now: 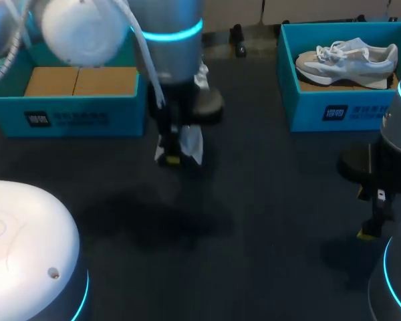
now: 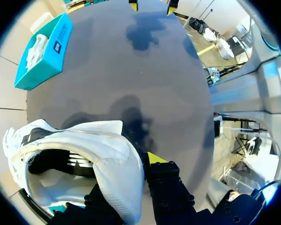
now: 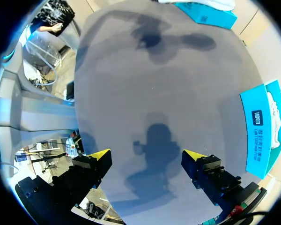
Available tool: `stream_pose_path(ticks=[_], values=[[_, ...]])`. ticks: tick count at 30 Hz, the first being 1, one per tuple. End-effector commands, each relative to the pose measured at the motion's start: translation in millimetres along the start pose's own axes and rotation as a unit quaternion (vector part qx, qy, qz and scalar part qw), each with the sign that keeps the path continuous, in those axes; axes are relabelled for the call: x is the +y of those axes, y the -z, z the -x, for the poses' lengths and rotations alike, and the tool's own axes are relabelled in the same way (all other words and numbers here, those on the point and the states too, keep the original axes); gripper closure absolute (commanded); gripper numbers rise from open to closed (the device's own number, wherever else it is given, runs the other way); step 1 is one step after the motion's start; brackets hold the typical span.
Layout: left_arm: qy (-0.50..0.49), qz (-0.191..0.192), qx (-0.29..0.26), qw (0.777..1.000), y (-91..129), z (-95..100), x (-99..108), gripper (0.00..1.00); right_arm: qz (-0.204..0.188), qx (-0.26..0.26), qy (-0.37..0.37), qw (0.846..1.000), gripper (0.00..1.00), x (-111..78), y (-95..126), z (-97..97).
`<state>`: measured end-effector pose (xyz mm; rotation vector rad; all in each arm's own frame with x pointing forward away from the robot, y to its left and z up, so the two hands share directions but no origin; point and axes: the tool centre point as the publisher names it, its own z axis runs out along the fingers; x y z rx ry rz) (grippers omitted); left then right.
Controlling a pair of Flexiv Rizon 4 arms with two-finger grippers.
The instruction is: Take the shoe out of the shoebox, open the shoe tongue, remove and reinsert the insole, then place the shoe into the shoebox
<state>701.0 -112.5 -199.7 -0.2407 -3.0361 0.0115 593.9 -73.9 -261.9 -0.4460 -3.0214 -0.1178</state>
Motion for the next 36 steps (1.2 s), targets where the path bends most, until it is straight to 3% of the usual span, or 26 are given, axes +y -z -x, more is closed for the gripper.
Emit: stream_pose_path(ticks=[1, 12, 14, 18, 25, 36], values=[[-0.001, -0.003, -0.002, 1.000, 20, -1.4, 9, 1.00, 0.000, 0.000, 0.000, 1.000, 0.00, -0.5, -1, -0.4], [-0.001, -0.003, -0.002, 1.000, 20, -1.4, 9, 1.00, 0.000, 0.000, 0.000, 1.000, 0.00, -0.5, -1, -0.4], [-0.004, 0.006, -0.032, 0.999, 31, 5.1, 21, 1.00, 0.000, 0.000, 0.000, 1.000, 0.00, -0.5, -1, -0.4], [0.001, 0.002, -0.044, 0.999, 57, 25.8, 51, 1.00, 0.000, 0.000, 0.000, 1.000, 0.00, -0.5, -1, -0.4], [0.010, -0.021, -0.032, 0.999, 77, 58.4, 102, 1.00, 0.000, 0.000, 0.000, 1.000, 0.00, -0.5, -1, -0.4], [0.036, -0.001, -0.060, 0.998, 98, 107.0, 167, 1.00, 0.000, 0.000, 0.000, 1.000, 0.00, -0.5, -1, -0.4]])
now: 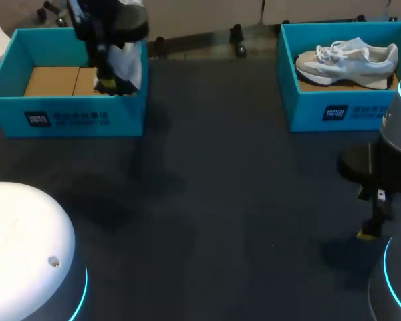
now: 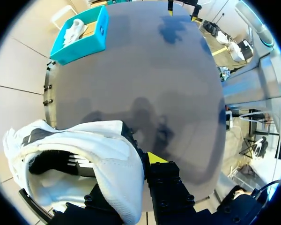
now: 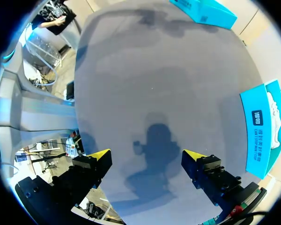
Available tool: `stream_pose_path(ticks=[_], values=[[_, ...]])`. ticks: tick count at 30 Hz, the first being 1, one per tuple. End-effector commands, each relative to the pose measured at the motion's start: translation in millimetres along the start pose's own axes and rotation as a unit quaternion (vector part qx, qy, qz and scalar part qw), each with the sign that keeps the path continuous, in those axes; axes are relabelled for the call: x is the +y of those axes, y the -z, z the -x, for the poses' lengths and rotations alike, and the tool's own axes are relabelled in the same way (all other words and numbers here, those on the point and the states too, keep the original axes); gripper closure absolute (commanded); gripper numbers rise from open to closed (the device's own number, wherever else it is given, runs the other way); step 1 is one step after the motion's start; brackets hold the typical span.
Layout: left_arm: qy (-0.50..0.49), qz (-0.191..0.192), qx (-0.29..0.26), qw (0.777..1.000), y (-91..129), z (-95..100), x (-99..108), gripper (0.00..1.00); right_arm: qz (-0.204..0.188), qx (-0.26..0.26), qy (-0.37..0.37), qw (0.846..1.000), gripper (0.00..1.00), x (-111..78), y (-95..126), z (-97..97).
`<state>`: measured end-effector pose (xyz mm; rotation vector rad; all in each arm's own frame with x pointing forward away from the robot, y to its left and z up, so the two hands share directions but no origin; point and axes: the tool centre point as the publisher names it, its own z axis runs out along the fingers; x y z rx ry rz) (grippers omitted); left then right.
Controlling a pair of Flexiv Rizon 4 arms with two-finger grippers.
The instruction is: Take the shoe out of the shoebox, open the shoe tongue, remove and reinsert the insole, then place the shoe into the shoebox
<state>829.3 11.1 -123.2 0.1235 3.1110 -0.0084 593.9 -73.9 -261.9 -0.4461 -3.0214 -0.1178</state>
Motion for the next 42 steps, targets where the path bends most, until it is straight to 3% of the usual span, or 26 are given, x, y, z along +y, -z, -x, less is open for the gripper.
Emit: stream_pose_path(ticks=[1, 7, 12, 21, 37, 42], values=[[-0.002, -0.005, 0.003, 1.000, 10, 18.3, 33, 1.00, 0.000, 0.000, 0.000, 1.000, 0.00, -0.5, -1, -0.4], [-0.012, 0.012, -0.010, 1.000, 18, 46.6, 65, 1.00, 0.000, 0.000, 0.000, 1.000, 0.00, -0.5, -1, -0.4], [-0.020, 0.005, 0.012, 1.000, 15, 84.1, 94, 1.00, 0.000, 0.000, 0.000, 1.000, 0.00, -0.5, -1, -0.4], [-0.007, 0.011, 0.004, 1.000, 18, 141.9, 138, 1.00, 0.000, 0.000, 0.000, 1.000, 0.00, -0.5, -1, -0.4], [-0.007, 0.011, 0.004, 1.000, 18, 141.9, 138, 1.00, 0.000, 0.000, 0.000, 1.000, 0.00, -0.5, -1, -0.4], [0.015, -0.004, -0.018, 1.000, 16, 174.4, 167, 1.00, 0.000, 0.000, 0.000, 1.000, 0.00, -0.5, -1, -0.4]])
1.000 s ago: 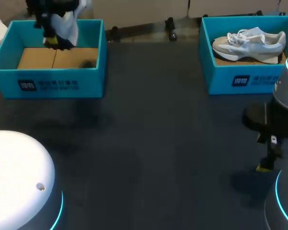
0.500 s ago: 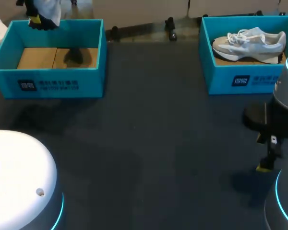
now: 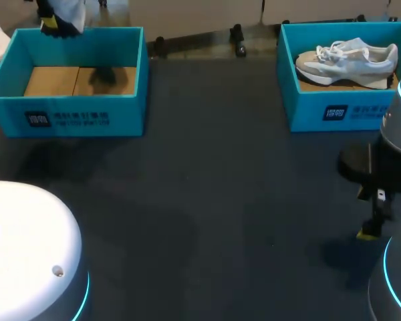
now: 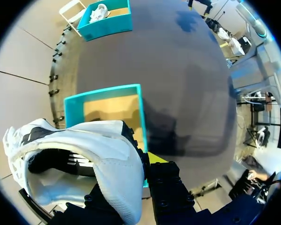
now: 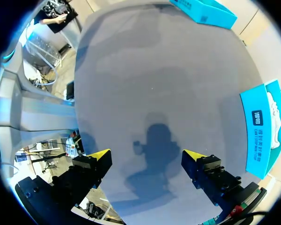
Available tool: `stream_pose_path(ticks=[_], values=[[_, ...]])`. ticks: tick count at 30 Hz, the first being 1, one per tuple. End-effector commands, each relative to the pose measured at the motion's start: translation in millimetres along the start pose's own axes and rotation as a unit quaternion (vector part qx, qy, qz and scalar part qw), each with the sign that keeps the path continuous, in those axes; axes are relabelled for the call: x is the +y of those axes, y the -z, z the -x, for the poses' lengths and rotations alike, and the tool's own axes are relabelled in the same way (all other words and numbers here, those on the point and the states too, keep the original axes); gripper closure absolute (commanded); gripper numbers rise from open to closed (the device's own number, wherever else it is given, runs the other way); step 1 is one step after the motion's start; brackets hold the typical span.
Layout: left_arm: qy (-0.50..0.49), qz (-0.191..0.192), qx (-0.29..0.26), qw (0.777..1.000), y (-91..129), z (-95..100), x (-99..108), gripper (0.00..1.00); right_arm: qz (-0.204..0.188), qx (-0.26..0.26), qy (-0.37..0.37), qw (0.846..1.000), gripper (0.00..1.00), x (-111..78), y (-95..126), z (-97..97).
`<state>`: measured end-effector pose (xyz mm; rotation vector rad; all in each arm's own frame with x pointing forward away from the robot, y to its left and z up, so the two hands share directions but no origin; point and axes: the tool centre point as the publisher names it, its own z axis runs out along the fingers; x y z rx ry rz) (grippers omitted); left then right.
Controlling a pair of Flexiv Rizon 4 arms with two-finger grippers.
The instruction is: Take the shoe out of the shoebox, open the shoe tongue, remove and reinsert the insole, then place the shoe into the shoebox
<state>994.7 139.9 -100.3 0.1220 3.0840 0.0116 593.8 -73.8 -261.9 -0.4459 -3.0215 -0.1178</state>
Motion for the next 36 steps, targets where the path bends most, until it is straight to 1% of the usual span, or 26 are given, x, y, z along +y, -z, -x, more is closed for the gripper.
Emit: stream_pose_path(ticks=[1, 2, 3, 5, 6, 8, 10, 11, 12, 14, 15, 17, 18, 20, 23, 24, 25, 27, 28, 31, 36], values=[[0.020, -0.016, 0.004, 1.000, -7, 25.9, 33, 1.00, 0.000, 0.000, 0.000, 1.000, 0.00, -0.5, -1, -0.3], [0.022, -0.018, 0.006, 1.000, -9, 30.2, 41, 1.00, 0.000, 0.000, 0.000, 1.000, 0.00, -0.5, -1, -0.3], [0.026, -0.003, -0.002, 1.000, -13, 34.6, 48, 1.00, 0.000, 0.000, 0.000, 1.000, 0.00, -0.5, -1, -0.3], [0.037, -0.003, 0.006, 0.999, -21, 42.8, 63, 1.00, 0.000, 0.000, 0.000, 1.000, 0.00, -0.5, -1, -0.3], [0.041, 0.008, 0.004, 0.999, -26, 46.2, 69, 1.00, 0.000, 0.000, 0.000, 1.000, 0.00, -0.5, -1, -0.3], [0.054, 0.010, 0.008, 0.998, -35, 53.9, 83, 1.00, 0.000, 0.000, 0.000, 1.000, 0.00, -0.5, -1, -0.3], [0.059, 0.023, 0.003, 0.998, -43, 59.6, 93, 1.00, 0.000, 0.000, 0.000, 1.000, 0.00, -0.5, -1, -0.3], [0.057, 0.021, 0.004, 0.998, -45, 61.4, 98, 1.00, 0.000, 0.000, 0.000, 1.000, 0.00, -0.5, -1, -0.3], [0.053, 0.025, 0.000, 0.998, -47, 62.4, 101, 1.00, 0.000, 0.000, 0.000, 1.000, 0.00, -0.5, -1, -0.3], [0.039, 0.009, 0.015, 0.999, -51, 65.3, 109, 1.00, 0.000, 0.000, 0.000, 1.000, 0.00, -0.5, -1, -0.3], [0.032, 0.018, 0.010, 0.999, -51, 65.7, 111, 1.00, 0.000, 0.000, 0.000, 1.000, 0.00, -0.5, -1, -0.3], [0.006, 0.015, 0.016, 1.000, -52, 66.0, 116, 1.00, 0.000, 0.000, 0.000, 1.000, 0.00, -0.5, -1, -0.3], [-0.012, 0.024, 0.013, 1.000, -53, 65.1, 117, 1.00, 0.000, 0.000, 0.000, 1.000, 0.00, -0.5, -1, -0.3], [-0.042, 0.024, 0.015, 0.999, -53, 62.7, 119, 1.00, 0.000, 0.000, 0.000, 1.000, 0.00, -0.5, -1, -0.3], [-0.111, 0.037, 0.024, 0.993, -55, 60.3, 123, 1.00, 0.000, 0.000, 0.000, 1.000, 0.00, -0.5, -1, -0.3], [-0.149, 0.033, 0.037, 0.988, -55, 59.3, 125, 1.00, 0.000, 0.000, 0.000, 1.000, 0.00, -0.5, -1, -0.3], [-0.169, 0.042, 0.035, 0.984, -54, 58.6, 127, 1.00, 0.000, 0.000, 0.000, 1.000, 0.00, -0.5, -1, -0.3], [-0.230, 0.032, 0.046, 0.972, -51, 57.7, 131, 1.00, 0.000, 0.000, 0.000, 1.000, 0.00, -0.5, -1, -0.3], [-0.247, 0.036, 0.044, 0.967, -51, 58.7, 133, 1.00, 0.000, 0.000, 0.000, 1.000, 0.00, -0.5, -1, -0.3], [-0.314, 0.016, 0.048, 0.948, -46, 61.8, 140, 1.00, 0.000, 0.000, 0.000, 1.000, 0.00, -0.5, -1, -0.3], [-0.419, -0.022, 0.049, 0.906, -39, 66.1, 155, 1.00, 0.000, 0.000, 0.000, 1.000, 0.00, -0.5, -1, -0.3]])
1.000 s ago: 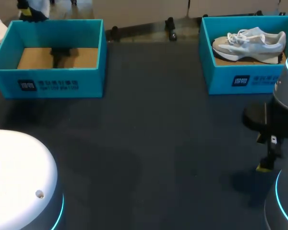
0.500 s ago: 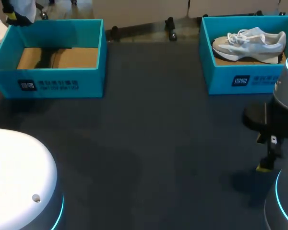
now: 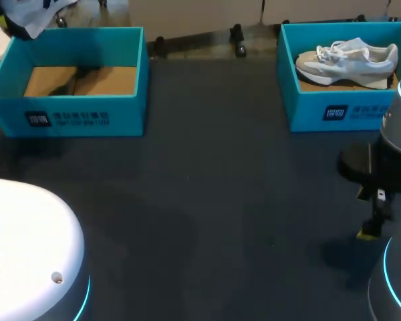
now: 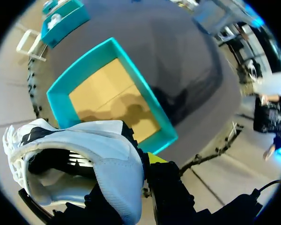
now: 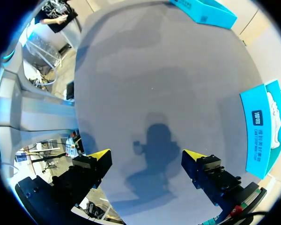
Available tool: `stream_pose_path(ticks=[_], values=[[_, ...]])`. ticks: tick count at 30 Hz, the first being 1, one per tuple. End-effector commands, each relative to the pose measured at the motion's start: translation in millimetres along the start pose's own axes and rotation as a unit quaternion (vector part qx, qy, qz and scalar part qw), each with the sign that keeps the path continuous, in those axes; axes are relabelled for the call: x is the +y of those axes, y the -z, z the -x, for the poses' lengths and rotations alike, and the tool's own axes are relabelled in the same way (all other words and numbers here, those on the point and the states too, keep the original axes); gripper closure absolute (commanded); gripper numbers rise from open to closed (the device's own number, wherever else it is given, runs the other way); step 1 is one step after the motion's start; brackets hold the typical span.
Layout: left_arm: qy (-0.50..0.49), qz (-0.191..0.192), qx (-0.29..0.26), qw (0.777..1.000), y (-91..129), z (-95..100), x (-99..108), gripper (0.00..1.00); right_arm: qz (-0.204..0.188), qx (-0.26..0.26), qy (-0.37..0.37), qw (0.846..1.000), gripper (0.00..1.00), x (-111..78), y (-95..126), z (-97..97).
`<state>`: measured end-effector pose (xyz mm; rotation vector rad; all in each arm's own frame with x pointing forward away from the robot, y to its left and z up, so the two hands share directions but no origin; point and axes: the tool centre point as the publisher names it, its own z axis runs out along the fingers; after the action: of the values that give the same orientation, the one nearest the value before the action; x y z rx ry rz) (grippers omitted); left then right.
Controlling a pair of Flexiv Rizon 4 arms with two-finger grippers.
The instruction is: Take the shoe out of the shoebox, open the shoe tongue, remove and reinsert the insole, then place the shoe into the shoebox
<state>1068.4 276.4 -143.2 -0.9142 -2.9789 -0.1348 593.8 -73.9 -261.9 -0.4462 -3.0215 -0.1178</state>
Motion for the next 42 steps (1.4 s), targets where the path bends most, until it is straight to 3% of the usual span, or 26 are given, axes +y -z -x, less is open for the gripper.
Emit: stream_pose_path(ticks=[1, 14, 22, 30, 35, 42], values=[[-0.174, -0.046, -0.006, 0.984, 8, -2.3, 15, 1.00, 0.000, 0.000, 0.000, 1.000, 0.00, -0.4, -1, -0.3], [-0.174, -0.046, -0.006, 0.984, 8, -2.3, 15, 1.00, 0.000, 0.000, 0.000, 1.000, 0.00, -0.4, -1, -0.3], [-0.300, 0.031, -0.008, 0.953, 0, 12.4, 27, 1.00, 0.000, 0.000, 0.000, 1.000, 0.00, -0.4, -1, -0.3], [-0.464, 0.054, 0.006, 0.884, -12, 21.1, 41, 1.00, 0.000, 0.000, 0.000, 1.000, 0.00, -0.4, -1, -0.3], [-0.597, 0.071, 0.030, 0.798, -17, 13.3, 55, 1.00, 0.000, 0.000, 0.000, 1.000, 0.00, -0.4, -1, -0.3], [-0.597, 0.071, 0.030, 0.798, -17, 13.3, 55, 1.00, 0.000, 0.000, 0.000, 1.000, 0.00, -0.4, -1, -0.3]])
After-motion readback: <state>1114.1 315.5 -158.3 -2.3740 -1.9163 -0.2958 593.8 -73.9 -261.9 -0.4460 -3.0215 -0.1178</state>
